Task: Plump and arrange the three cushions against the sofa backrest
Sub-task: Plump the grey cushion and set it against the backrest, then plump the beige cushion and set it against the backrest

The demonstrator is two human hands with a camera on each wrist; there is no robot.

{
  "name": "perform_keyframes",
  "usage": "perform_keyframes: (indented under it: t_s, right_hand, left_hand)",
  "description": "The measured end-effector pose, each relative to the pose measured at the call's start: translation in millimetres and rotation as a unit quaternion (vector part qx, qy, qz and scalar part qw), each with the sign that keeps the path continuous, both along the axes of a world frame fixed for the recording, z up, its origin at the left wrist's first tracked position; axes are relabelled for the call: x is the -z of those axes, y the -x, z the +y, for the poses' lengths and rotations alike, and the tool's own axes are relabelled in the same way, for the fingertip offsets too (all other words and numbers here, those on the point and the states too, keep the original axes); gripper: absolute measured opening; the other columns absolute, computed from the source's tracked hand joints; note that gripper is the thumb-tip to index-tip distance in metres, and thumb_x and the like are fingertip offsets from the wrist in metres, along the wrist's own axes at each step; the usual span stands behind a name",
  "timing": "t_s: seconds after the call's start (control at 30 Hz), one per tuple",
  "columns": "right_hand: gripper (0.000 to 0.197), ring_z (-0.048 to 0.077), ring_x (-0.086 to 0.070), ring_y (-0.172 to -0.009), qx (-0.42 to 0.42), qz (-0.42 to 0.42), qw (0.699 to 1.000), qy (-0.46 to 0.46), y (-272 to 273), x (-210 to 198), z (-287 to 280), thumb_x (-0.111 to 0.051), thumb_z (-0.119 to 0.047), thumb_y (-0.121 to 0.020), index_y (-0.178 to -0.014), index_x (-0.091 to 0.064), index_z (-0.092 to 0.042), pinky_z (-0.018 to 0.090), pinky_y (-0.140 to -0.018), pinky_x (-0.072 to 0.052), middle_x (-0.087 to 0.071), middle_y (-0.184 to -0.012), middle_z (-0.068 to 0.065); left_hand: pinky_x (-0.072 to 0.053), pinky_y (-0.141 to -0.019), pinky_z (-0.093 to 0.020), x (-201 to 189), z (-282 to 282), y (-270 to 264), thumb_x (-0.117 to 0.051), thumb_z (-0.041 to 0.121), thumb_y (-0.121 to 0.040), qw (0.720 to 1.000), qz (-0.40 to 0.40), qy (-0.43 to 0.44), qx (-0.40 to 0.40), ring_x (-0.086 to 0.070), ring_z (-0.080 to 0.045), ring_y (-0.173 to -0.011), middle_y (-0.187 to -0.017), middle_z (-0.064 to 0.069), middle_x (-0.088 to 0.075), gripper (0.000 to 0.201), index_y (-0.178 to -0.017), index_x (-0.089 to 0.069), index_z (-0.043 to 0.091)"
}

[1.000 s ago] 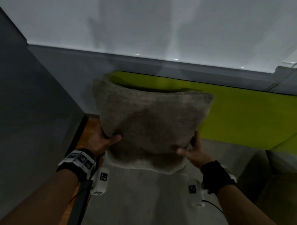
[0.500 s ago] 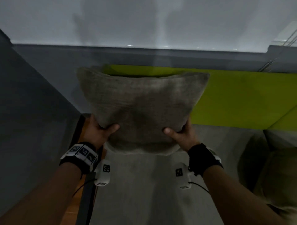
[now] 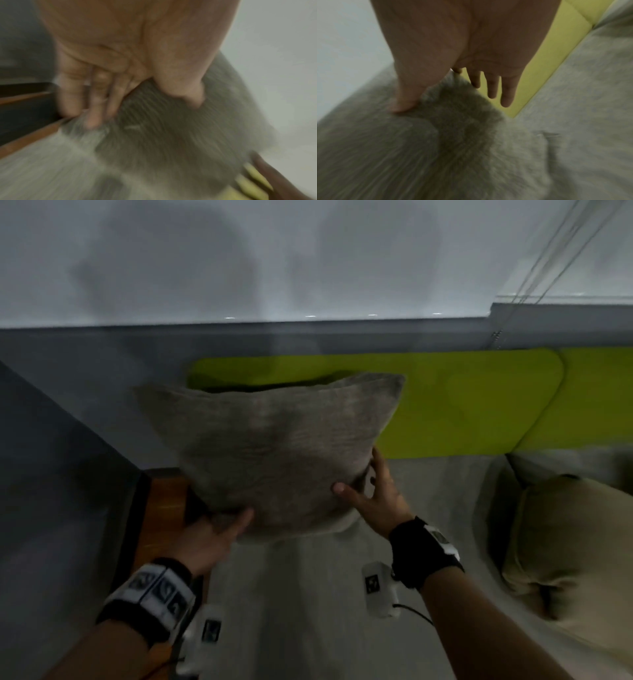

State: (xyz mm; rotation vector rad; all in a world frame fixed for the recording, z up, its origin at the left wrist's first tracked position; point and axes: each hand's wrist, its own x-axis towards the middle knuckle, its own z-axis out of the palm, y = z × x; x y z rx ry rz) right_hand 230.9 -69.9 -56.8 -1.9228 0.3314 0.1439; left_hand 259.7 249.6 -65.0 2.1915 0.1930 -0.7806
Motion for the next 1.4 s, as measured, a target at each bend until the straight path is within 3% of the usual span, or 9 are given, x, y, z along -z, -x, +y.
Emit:
perform_keyframes:
  t_s: [0.1,0.23,0.4,0.57,0.73,0.8,0.9,1.07,1.4]
  right_hand:
    - [0.097,0.017,-0.038,-0.149,0.033,0.032,0.994,0.097,75,12,-32,-0.073,-0.061,-0.086,-0.163,-0.021,-0.033,0.045,-0.116,-0.042,-0.032,-0.167,-0.006]
    - [0.058,0.021,-0.059,-0.127,0.113,0.050,0.976,0.182,178,12,-113,-0.076,-0.043,-0.091,-0.143,-0.056,-0.028,0.044,-0.103,-0.054,-0.056,-0.140,-0.005]
    - [0.033,0.023,-0.063,-0.108,0.324,0.015,0.920,0.220,280,-21,-263,-0.078,-0.028,-0.091,-0.122,-0.067,-0.031,0.049,-0.090,-0.059,-0.063,-0.125,0.002]
    - [0.059,0.037,-0.053,-0.132,0.417,0.070,0.866,0.266,339,-38,-418,-0.072,-0.040,-0.094,-0.147,-0.053,-0.022,0.052,-0.108,-0.048,-0.051,-0.150,0.014]
    - [0.084,0.038,-0.041,-0.145,0.421,0.153,0.883,0.139,351,-7,-505,-0.066,-0.056,-0.094,-0.161,-0.030,-0.022,0.046,-0.113,-0.039,-0.033,-0.165,0.014]
    - [0.097,0.037,-0.042,-0.146,0.385,0.206,0.899,0.045,355,16,-516,-0.062,-0.072,-0.089,-0.164,-0.018,-0.029,0.049,-0.116,-0.039,-0.030,-0.168,0.010]
    - [0.119,0.033,-0.041,-0.148,0.342,0.234,0.905,-0.101,359,54,-513,-0.050,-0.100,-0.068,-0.164,-0.018,-0.037,0.057,-0.122,-0.032,-0.034,-0.167,0.003]
    - [0.121,0.035,-0.042,-0.145,0.318,0.279,0.888,-0.180,336,42,-507,-0.030,-0.108,-0.063,-0.161,-0.031,-0.036,0.059,-0.122,-0.026,-0.042,-0.162,0.007]
    - [0.098,0.035,-0.039,-0.147,0.242,0.166,0.956,-0.015,197,-44,-527,-0.035,-0.088,-0.086,-0.164,-0.024,-0.030,0.049,-0.118,-0.029,-0.037,-0.165,0.010]
  left_hand:
    - [-0.048,-0.101,-0.033,3,-31,36,-0.056,0.090,-0.066,0.980,0.124,-0.063,0.141,-0.058,-0.023,-0.125,-0.133,0.004,-0.063,0.090,-0.129,-0.063,0.026]
    - [-0.050,-0.094,-0.029,-6,-141,60,-0.070,0.051,-0.086,0.964,-0.016,-0.044,0.261,-0.067,-0.015,-0.103,-0.104,0.005,-0.073,0.033,-0.103,-0.070,0.023]
    - [-0.054,-0.092,-0.036,-28,-328,85,-0.071,0.049,-0.080,0.959,-0.111,0.077,0.249,-0.069,-0.016,-0.092,-0.097,0.003,-0.073,0.025,-0.095,-0.063,0.032]
    - [-0.039,-0.109,-0.037,-28,-499,113,-0.062,0.064,-0.085,0.952,-0.108,0.048,0.282,-0.049,-0.025,-0.134,-0.151,0.000,-0.047,0.075,-0.147,-0.039,0.027]
    - [-0.026,-0.120,-0.048,5,-603,125,-0.058,0.093,-0.058,0.978,-0.001,-0.001,0.208,-0.028,-0.030,-0.149,-0.165,-0.003,-0.021,0.129,-0.159,-0.011,0.027]
    - [-0.026,-0.120,-0.049,16,-619,128,-0.058,0.101,-0.039,0.986,0.034,-0.011,0.162,-0.031,-0.030,-0.147,-0.164,-0.003,-0.025,0.149,-0.159,-0.009,0.029]
    - [-0.026,-0.121,-0.048,22,-620,131,-0.056,0.102,-0.041,0.992,0.078,-0.028,0.098,-0.035,-0.033,-0.145,-0.163,-0.007,-0.029,0.149,-0.160,-0.014,0.022]
    - [-0.032,-0.117,-0.049,5,-603,129,-0.059,0.099,-0.041,0.989,0.133,0.007,0.060,-0.044,-0.034,-0.138,-0.156,-0.011,-0.040,0.144,-0.153,-0.034,0.014]
    - [-0.041,-0.111,-0.045,-22,-565,67,-0.080,0.085,-0.020,0.985,0.053,0.160,-0.027,-0.055,-0.026,-0.121,-0.129,-0.001,-0.058,0.149,-0.147,-0.043,0.015]
